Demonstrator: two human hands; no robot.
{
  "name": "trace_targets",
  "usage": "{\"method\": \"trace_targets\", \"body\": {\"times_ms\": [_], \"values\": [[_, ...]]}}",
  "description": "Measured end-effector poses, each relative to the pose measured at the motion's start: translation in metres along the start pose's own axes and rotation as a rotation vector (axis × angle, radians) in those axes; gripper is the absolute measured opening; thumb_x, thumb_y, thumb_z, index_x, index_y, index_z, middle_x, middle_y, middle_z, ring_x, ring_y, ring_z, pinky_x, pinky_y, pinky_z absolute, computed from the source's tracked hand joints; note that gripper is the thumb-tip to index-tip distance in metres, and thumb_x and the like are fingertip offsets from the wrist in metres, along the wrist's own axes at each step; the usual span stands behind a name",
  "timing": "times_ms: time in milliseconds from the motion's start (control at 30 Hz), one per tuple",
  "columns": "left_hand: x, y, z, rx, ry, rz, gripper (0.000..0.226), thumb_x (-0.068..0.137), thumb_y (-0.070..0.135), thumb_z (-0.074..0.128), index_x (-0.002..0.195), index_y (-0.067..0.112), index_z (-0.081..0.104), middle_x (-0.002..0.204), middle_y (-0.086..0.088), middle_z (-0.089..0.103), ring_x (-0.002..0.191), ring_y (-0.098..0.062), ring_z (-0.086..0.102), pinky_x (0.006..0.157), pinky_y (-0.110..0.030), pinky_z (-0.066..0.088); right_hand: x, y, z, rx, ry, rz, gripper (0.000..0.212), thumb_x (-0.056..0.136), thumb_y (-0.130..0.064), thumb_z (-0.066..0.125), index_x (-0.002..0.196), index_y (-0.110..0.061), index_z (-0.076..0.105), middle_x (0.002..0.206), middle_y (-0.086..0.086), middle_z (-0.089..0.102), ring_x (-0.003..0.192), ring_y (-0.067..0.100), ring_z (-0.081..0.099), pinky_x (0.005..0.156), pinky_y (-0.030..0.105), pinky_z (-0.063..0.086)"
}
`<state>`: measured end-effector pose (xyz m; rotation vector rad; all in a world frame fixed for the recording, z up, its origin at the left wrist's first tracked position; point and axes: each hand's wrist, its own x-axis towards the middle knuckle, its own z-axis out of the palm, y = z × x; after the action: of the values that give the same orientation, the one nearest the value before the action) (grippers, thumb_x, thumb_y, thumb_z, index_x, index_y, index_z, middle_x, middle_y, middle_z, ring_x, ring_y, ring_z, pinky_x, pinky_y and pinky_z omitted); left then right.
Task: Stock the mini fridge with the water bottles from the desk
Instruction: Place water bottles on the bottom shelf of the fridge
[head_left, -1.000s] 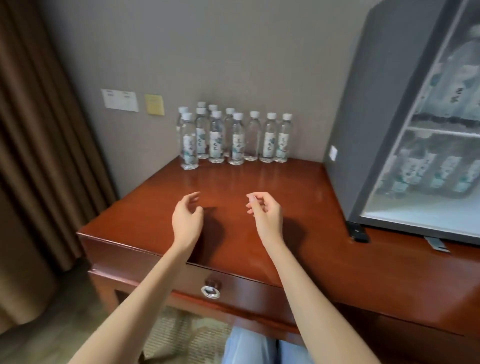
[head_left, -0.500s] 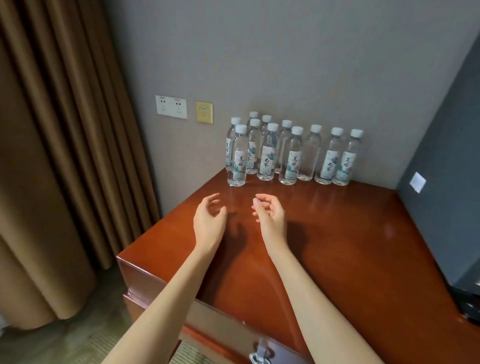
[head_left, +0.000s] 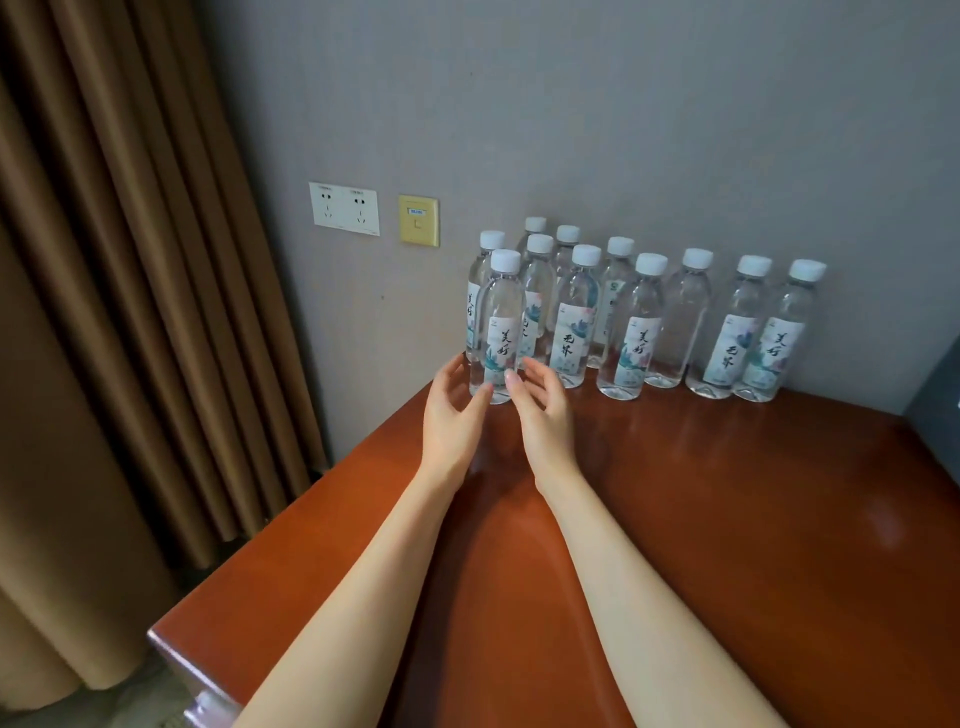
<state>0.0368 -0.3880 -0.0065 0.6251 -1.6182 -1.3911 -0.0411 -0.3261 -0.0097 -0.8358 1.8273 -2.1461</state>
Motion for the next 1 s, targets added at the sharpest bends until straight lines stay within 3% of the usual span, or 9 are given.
{"method": "trace_targets", "body": {"times_ms": [133, 233, 333, 433, 567, 700, 867, 933, 1000], "values": [[0.02, -0.007, 0.009, -0.041, -0.041, 0.01, 0.048, 0.094, 0.019, 0.061, 0.139, 0.018, 0.045, 0.126, 0.01, 0.053, 0.105, 0.005, 0.054, 0.083, -0.008, 0.046, 0.025, 0.007, 0.006, -0.001, -0.051, 0.023, 0.05, 0.094, -0.03, 0.062, 0.14, -0.018, 0.047, 0.14, 0.001, 0.051, 0.13, 0.013, 0.046, 0.113, 0.037, 0.036], [0.032, -0.01, 0.014, -0.084, -0.054, 0.0, 0.049, 0.095, 0.018, 0.059, 0.141, 0.012, 0.044, 0.136, -0.001, 0.055, 0.123, -0.009, 0.053, 0.1, -0.022, 0.046, 0.037, 0.008, 0.01, 0.017, -0.096, 0.035, 0.054, 0.095, -0.031, 0.058, 0.145, -0.018, 0.04, 0.145, 0.001, 0.046, 0.134, 0.013, 0.043, 0.115, 0.036, 0.033], [0.04, -0.012, 0.017, -0.095, -0.066, -0.006, 0.051, 0.094, 0.026, 0.061, 0.141, 0.013, 0.044, 0.134, -0.001, 0.056, 0.124, -0.011, 0.052, 0.104, -0.028, 0.044, 0.045, 0.009, 0.013, 0.05, -0.13, 0.047, 0.053, 0.098, -0.031, 0.054, 0.146, -0.016, 0.037, 0.141, -0.003, 0.049, 0.129, 0.0, 0.046, 0.109, 0.018, 0.035], [0.047, -0.012, 0.019, -0.096, -0.068, -0.021, 0.05, 0.092, 0.034, 0.062, 0.137, 0.014, 0.049, 0.131, 0.001, 0.058, 0.122, -0.011, 0.054, 0.103, -0.029, 0.044, 0.051, 0.01, 0.014, 0.029, -0.169, 0.051, 0.038, 0.101, -0.036, 0.047, 0.136, -0.022, 0.044, 0.119, -0.023, 0.053, 0.098, -0.029, 0.049, 0.082, -0.005, 0.034], [0.052, -0.012, 0.023, -0.103, -0.069, -0.033, 0.045, 0.093, 0.033, 0.061, 0.132, 0.012, 0.054, 0.124, -0.004, 0.064, 0.116, -0.015, 0.06, 0.104, -0.039, 0.046, 0.055, 0.007, 0.014, -0.031, -0.173, 0.045, 0.043, 0.102, -0.042, 0.039, 0.134, -0.016, 0.052, 0.129, -0.006, 0.058, 0.121, 0.004, 0.051, 0.104, 0.02, 0.036], [0.051, -0.012, 0.024, -0.077, -0.069, -0.049, 0.049, 0.093, 0.034, 0.061, 0.134, 0.01, 0.052, 0.127, -0.006, 0.062, 0.12, -0.017, 0.057, 0.106, -0.042, 0.044, 0.054, 0.008, 0.015, -0.038, -0.17, 0.041, 0.042, 0.102, -0.042, 0.04, 0.122, -0.011, 0.058, 0.121, 0.0, 0.064, 0.117, 0.011, 0.056, 0.106, 0.029, 0.04], [0.048, -0.009, 0.024, -0.031, -0.086, -0.033, 0.05, 0.091, 0.046, 0.06, 0.129, 0.013, 0.057, 0.123, -0.006, 0.064, 0.117, -0.019, 0.059, 0.104, -0.043, 0.045, 0.052, 0.004, 0.013, -0.002, -0.171, 0.017, 0.046, 0.102, -0.047, 0.033, 0.131, -0.017, 0.053, 0.13, -0.004, 0.058, 0.123, 0.006, 0.052, 0.108, 0.027, 0.038], [0.046, -0.008, 0.025, 0.018, -0.091, -0.021, 0.054, 0.088, 0.055, 0.058, 0.125, 0.016, 0.059, 0.119, -0.007, 0.065, 0.112, -0.019, 0.061, 0.1, -0.045, 0.047, 0.051, 0.003, 0.012, 0.023, -0.18, 0.025, 0.052, 0.1, -0.05, 0.032, 0.14, -0.019, 0.046, 0.14, -0.01, 0.048, 0.128, 0.0, 0.046, 0.106, 0.019, 0.034], [0.045, -0.009, 0.025, 0.069, -0.06, -0.004, 0.054, 0.087, 0.059, 0.056, 0.123, 0.018, 0.06, 0.116, -0.005, 0.065, 0.107, -0.018, 0.062, 0.097, -0.044, 0.049, 0.049, 0.004, 0.01, 0.033, -0.184, 0.042, 0.049, 0.1, -0.053, 0.031, 0.138, -0.026, 0.046, 0.134, -0.02, 0.046, 0.119, -0.014, 0.044, 0.098, 0.006, 0.03]]}}
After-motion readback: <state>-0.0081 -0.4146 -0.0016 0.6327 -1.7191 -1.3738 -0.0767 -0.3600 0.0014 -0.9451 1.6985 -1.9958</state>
